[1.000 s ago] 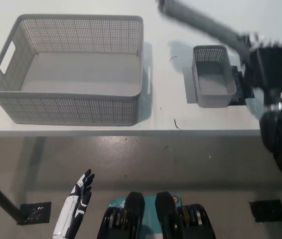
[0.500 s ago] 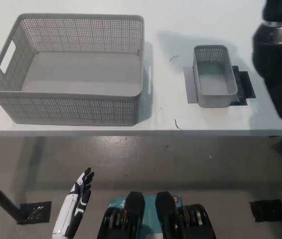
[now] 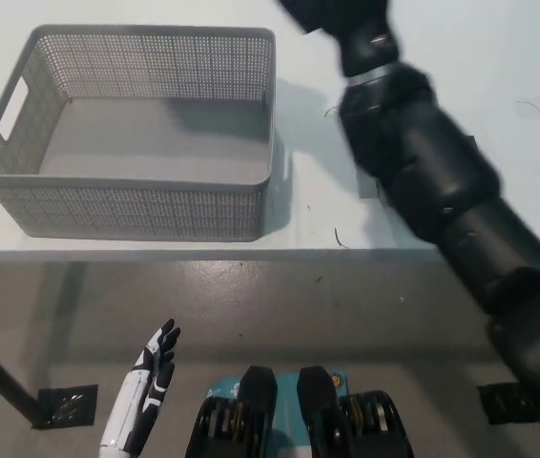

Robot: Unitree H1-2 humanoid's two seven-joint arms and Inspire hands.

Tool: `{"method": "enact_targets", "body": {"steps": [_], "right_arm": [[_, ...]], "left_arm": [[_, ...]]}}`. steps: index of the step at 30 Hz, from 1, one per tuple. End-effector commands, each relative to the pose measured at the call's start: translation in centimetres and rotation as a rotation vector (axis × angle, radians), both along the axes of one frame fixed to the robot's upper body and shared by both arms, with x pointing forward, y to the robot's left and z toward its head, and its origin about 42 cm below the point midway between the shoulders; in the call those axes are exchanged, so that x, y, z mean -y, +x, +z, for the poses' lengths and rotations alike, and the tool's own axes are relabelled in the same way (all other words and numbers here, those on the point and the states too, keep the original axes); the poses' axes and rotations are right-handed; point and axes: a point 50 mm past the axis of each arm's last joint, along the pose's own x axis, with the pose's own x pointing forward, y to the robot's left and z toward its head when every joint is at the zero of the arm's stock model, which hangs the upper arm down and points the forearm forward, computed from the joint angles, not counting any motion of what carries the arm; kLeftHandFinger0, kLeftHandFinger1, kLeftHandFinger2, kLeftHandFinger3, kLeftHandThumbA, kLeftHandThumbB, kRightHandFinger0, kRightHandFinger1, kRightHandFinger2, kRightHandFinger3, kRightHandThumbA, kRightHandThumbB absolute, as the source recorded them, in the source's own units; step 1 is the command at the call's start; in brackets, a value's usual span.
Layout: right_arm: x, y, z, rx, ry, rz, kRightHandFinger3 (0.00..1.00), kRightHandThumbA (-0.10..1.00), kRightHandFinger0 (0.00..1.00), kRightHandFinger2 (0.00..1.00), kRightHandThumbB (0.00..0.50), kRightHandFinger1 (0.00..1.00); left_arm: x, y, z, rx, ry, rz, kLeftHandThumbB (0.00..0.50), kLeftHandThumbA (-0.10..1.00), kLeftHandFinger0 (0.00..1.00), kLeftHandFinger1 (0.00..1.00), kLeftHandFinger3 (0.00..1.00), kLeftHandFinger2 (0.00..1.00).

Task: Usethe right hand to pick up a oven gloves on top of a leveled container and place it into another larger container on the left side

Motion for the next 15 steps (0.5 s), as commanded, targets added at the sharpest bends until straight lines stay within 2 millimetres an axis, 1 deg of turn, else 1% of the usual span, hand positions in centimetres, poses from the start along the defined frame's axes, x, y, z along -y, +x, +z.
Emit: {"method": "enact_targets", "body": {"steps": [1,2,3,4,5,6,7,8,9,10,11,12,13,14,15], "right_arm": [[-4.8,-0.8,3.0,0.089,-0.043,0.06,0.11,-0.1,0.0,0.37,0.261,0.04],[-5.4,-0.8,2.8,0.08,-0.052,0.069,0.06,-0.1,0.0,0.32,0.266,0.0],[-5.9,-0.8,2.6,0.073,-0.058,0.074,0.05,-0.1,0.0,0.3,0.267,0.0],[-7.0,-0.9,2.0,0.023,-0.088,0.087,0.15,-0.1,0.0,0.31,0.265,0.0],[-7.4,-0.9,1.8,0.011,-0.1,0.086,0.14,-0.1,0.0,0.32,0.258,0.0],[-7.7,-1.0,1.4,0.01,-0.104,0.089,0.06,-0.1,0.0,0.32,0.267,0.0],[-7.9,-1.0,1.1,-0.009,-0.109,0.086,0.04,-0.1,0.0,0.35,0.265,0.01],[-8.3,-0.9,0.7,-0.057,-0.133,0.073,0.06,-0.1,0.0,0.38,0.258,0.02],[-8.3,-0.8,0.7,-0.061,-0.135,0.071,0.05,-0.1,0.0,0.4,0.256,0.03],[-8.3,-0.5,0.3,-0.123,-0.142,0.046,0.12,-0.1,0.0,0.47,0.243,0.07],[-8.3,-0.1,-0.1,-0.176,-0.147,0.006,0.23,-0.07,0.03,0.61,0.213,0.16],[-8.2,0.2,-0.2,-0.244,-0.167,-0.036,0.55,0.16,0.21,0.83,0.199,0.42],[-8.1,0.5,-0.2,-0.294,-0.187,-0.068,0.66,0.26,0.29,0.85,0.218,0.53],[-7.9,0.8,-0.3,-0.342,-0.202,-0.092,0.91,0.43,0.39,0.98,0.286,0.69],[-7.7,1.1,-0.4,-0.387,-0.216,-0.107,1.0,0.65,0.67,1.0,0.344,0.98]], "left_arm": [[0.0,0.4,1.3,0.063,0.003,-0.017,0.164,1.0,1.0,1.0,1.0,1.0],[0.0,0.5,1.3,0.064,0.004,-0.018,0.165,1.0,1.0,1.0,1.0,1.0],[0.0,0.5,1.3,0.064,0.005,-0.017,0.166,1.0,1.0,1.0,1.0,1.0],[0.0,0.5,1.3,0.062,0.01,-0.022,0.169,1.0,1.0,1.0,1.0,1.0],[0.1,0.5,1.4,0.062,0.013,-0.023,0.169,1.0,1.0,1.0,1.0,1.0],[0.1,0.5,1.4,0.059,0.013,-0.025,0.18,1.0,1.0,1.0,1.0,1.0],[0.2,0.5,1.4,0.058,0.011,-0.027,0.179,1.0,1.0,1.0,1.0,1.0],[0.2,0.6,1.4,0.06,0.016,-0.028,0.18,1.0,1.0,1.0,1.0,1.0],[0.2,0.6,1.4,0.06,0.017,-0.029,0.18,1.0,1.0,1.0,1.0,1.0],[0.2,0.6,1.4,0.062,0.018,-0.028,0.18,1.0,1.0,1.0,1.0,1.0],[0.1,0.6,1.4,0.062,0.021,-0.03,0.179,1.0,1.0,1.0,1.0,1.0],[0.0,0.7,1.4,0.063,0.021,-0.032,0.176,1.0,1.0,1.0,1.0,1.0],[0.0,0.7,1.5,0.063,0.019,-0.032,0.175,1.0,1.0,1.0,1.0,1.0],[0.0,0.7,1.5,0.064,0.022,-0.031,0.173,1.0,1.0,1.0,1.0,1.0],[-0.1,0.7,1.5,0.065,0.024,-0.031,0.172,1.0,1.0,1.0,1.0,1.0]]}}
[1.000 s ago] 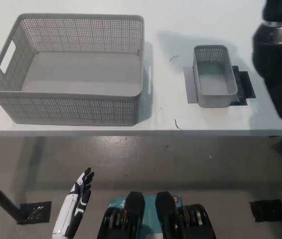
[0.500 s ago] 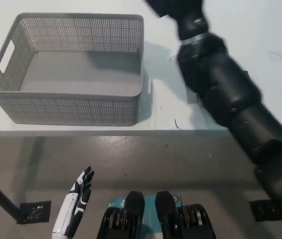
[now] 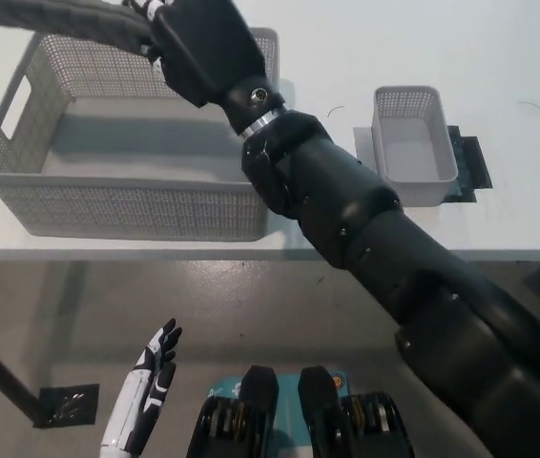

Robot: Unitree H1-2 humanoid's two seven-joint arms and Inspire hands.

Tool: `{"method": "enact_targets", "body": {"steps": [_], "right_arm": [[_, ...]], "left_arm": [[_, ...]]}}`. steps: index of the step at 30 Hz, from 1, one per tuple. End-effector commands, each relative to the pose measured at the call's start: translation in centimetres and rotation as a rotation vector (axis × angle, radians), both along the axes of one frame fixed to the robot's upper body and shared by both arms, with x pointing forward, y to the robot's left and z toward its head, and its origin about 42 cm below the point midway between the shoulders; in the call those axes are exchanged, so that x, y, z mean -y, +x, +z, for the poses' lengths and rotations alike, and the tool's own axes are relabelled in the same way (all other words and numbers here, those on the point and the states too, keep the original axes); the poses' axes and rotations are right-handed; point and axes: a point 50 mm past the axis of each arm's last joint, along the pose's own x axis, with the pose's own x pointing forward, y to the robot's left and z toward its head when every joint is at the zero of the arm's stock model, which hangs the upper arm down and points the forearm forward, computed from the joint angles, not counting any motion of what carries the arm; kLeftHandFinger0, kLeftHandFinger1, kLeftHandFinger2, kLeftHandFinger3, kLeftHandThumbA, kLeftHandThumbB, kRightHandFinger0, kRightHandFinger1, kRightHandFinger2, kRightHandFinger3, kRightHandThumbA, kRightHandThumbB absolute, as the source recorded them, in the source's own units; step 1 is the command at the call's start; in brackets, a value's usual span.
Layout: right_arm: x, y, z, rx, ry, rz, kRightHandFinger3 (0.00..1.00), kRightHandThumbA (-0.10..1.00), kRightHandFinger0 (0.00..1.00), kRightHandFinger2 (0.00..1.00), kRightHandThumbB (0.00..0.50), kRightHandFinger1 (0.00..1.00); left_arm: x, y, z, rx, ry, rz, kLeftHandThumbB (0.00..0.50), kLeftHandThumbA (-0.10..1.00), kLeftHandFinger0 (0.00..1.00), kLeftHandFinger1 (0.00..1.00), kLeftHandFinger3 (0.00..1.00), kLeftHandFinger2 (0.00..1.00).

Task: Usethe right hand to pick up a oven gloves on top of a leveled container and place it into another larger container on the left side

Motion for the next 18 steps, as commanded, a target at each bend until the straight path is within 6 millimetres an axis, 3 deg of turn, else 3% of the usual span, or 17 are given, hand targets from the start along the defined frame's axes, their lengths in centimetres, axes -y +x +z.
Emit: {"method": "enact_targets", "body": {"steps": [1,2,7,10,12,14,18], "right_arm": [[-0.1,1.7,4.0,-0.19,-0.053,-0.131,1.0,0.74,0.86,1.0,0.384,1.0],[0.1,1.9,4.1,-0.214,-0.058,-0.146,1.0,0.8,1.0,1.0,0.435,1.0],[1.4,2.5,5.6,-0.28,-0.017,-0.15,1.0,0.94,1.0,1.0,0.484,1.0],[1.9,2.4,6.7,-0.295,0.039,-0.112,1.0,0.94,1.0,1.0,0.483,1.0],[2.8,1.8,9.1,-0.357,0.182,0.01,1.0,0.88,1.0,1.0,0.438,1.0],[3.7,1.3,11.0,-0.41,0.31,0.14,1.0,0.84,1.0,1.0,0.423,1.0],[7.0,-1.8,17.0,-0.301,0.57,0.444,1.0,0.96,1.0,1.0,0.402,1.0]], "left_arm": [[-0.2,0.7,1.4,0.064,0.024,-0.026,0.172,1.0,1.0,1.0,1.0,1.0],[-0.1,0.7,1.4,0.065,0.023,-0.027,0.178,1.0,1.0,1.0,1.0,1.0],[-0.3,1.0,1.7,0.069,0.037,-0.029,0.178,1.0,1.0,1.0,1.0,1.0],[-0.2,0.9,1.7,0.069,0.04,-0.03,0.165,1.0,1.0,1.0,1.0,1.0],[-0.1,0.9,1.7,0.064,0.037,-0.028,0.178,1.0,1.0,1.0,1.0,1.0],[0.0,0.9,1.7,0.064,0.035,-0.027,0.181,1.0,1.0,1.0,1.0,1.0],[0.1,1.2,1.8,0.074,0.026,-0.039,0.164,1.0,1.0,1.0,1.0,1.0]]}}
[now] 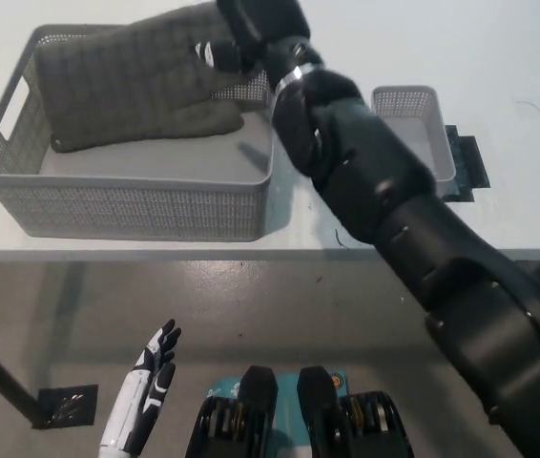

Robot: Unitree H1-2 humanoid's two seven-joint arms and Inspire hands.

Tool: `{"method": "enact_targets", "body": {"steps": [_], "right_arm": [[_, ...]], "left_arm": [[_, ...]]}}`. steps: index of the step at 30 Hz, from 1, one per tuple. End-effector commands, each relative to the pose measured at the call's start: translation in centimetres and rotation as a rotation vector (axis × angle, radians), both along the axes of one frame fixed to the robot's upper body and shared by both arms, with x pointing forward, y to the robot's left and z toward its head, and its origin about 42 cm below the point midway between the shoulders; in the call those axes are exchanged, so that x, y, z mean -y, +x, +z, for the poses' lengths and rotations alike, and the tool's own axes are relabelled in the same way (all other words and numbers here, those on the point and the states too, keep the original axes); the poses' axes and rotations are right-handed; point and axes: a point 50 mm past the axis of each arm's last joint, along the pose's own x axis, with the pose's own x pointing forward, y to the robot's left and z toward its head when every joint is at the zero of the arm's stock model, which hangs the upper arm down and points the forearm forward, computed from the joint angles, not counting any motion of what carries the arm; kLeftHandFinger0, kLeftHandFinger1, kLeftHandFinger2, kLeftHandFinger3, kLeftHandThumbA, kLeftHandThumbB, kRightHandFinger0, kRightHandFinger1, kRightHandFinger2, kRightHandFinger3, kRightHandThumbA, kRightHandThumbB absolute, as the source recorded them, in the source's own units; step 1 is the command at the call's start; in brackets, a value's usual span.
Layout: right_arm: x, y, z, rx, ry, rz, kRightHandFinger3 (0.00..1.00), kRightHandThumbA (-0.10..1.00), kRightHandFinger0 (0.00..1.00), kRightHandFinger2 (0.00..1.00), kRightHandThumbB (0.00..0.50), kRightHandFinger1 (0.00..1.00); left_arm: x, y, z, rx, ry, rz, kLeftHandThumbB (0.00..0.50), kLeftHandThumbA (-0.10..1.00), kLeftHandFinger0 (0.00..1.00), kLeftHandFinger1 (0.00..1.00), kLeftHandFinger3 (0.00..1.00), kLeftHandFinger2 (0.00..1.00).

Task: Usethe right hand to pick up a oven gloves on top of a leveled container and place it into another larger container on the left side

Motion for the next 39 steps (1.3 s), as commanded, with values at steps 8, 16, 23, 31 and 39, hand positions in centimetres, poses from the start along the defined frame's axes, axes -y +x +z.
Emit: {"method": "enact_targets", "body": {"steps": [8,16,23,31,39], "right_arm": [[14.8,-15.3,20.0,0.535,0.846,0.598,1.0,1.0,1.0,1.0,0.363,1.0],[21.7,-24.3,10.5,0.713,0.76,0.472,1.0,1.0,1.0,1.0,0.301,1.0],[23.9,-32.1,0.4,0.682,0.667,0.375,1.0,1.0,1.0,1.0,0.306,1.0],[21.0,-33.9,-9.9,0.529,0.623,0.196,1.0,1.0,1.0,1.0,0.252,1.0],[19.0,-31.1,-19.1,0.108,0.496,0.195,1.0,1.0,1.0,1.0,0.261,1.0]], "left_arm": [[-0.1,1.7,2.2,0.081,0.044,-0.045,0.153,1.0,1.0,1.0,1.0,1.0],[0.0,2.2,2.4,0.068,0.055,-0.06,0.156,1.0,1.0,1.0,1.0,1.0],[0.3,2.0,2.2,0.054,0.057,-0.071,0.168,1.0,1.0,1.0,1.0,1.0],[0.5,2.3,2.4,0.07,0.047,-0.074,0.177,1.0,1.0,1.0,1.0,1.0],[0.7,2.1,2.2,0.063,0.031,-0.079,0.186,1.0,1.0,1.0,1.0,1.0]]}}
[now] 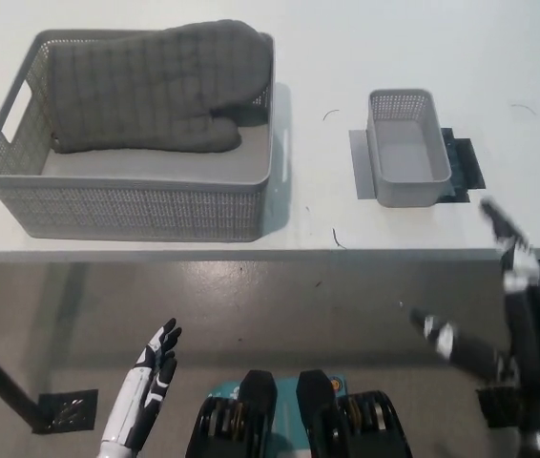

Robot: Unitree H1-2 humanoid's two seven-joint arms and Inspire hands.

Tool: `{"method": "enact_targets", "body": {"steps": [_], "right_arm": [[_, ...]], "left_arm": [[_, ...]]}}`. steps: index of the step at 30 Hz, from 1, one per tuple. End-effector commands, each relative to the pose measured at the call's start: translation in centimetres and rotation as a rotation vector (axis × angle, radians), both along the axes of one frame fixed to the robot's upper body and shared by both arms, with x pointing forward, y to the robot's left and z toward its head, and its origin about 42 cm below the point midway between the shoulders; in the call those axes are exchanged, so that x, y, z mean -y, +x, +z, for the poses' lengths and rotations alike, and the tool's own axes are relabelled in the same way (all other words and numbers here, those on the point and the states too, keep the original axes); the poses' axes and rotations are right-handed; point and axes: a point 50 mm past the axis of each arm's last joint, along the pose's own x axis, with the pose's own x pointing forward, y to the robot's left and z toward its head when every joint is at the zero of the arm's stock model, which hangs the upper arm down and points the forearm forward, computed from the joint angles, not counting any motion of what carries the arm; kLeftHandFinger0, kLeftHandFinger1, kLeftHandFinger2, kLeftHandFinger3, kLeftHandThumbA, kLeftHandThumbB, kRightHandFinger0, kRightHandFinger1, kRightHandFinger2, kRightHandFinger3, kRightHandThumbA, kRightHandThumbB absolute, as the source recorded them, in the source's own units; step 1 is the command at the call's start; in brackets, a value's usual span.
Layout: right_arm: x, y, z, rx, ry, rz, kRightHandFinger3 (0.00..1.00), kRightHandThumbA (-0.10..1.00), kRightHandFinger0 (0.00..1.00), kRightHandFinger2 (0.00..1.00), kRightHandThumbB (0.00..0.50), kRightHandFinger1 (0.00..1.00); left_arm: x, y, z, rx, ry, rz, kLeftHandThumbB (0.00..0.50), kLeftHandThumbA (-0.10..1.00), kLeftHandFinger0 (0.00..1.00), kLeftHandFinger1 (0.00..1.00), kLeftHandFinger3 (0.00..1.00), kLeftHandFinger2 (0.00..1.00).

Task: Usethe right hand to pick up a oven gloves on top of a leveled container and place it into another larger container on the left side

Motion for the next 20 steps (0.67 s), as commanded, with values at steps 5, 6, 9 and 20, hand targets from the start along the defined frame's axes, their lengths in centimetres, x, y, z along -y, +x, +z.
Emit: {"method": "enact_targets", "body": {"steps": [5,6,9,20], "right_arm": [[-1.7,-0.9,-3.8,0.07,0.047,0.176,1.0,1.0,1.0,1.0,0.201,1.0],[-1.6,-0.6,-4.7,0.022,0.063,0.172,1.0,1.0,1.0,1.0,0.193,1.0],[-1.1,0.2,-6.3,-0.098,0.153,0.174,1.0,1.0,1.0,1.0,0.191,1.0],[0.1,1.5,-7.9,-0.344,0.352,0.203,1.0,1.0,1.0,1.0,0.205,1.0]], "left_arm": [[0.8,1.8,2.4,0.094,0.026,-0.08,0.187,1.0,1.0,1.0,1.0,1.0],[0.8,1.8,2.4,0.095,0.025,-0.081,0.182,1.0,1.0,1.0,1.0,1.0],[0.9,1.9,2.4,0.091,0.017,-0.083,0.191,1.0,1.0,1.0,1.0,1.0],[1.2,1.3,2.0,0.096,0.011,-0.073,0.155,1.0,1.0,1.0,1.0,1.0]]}}
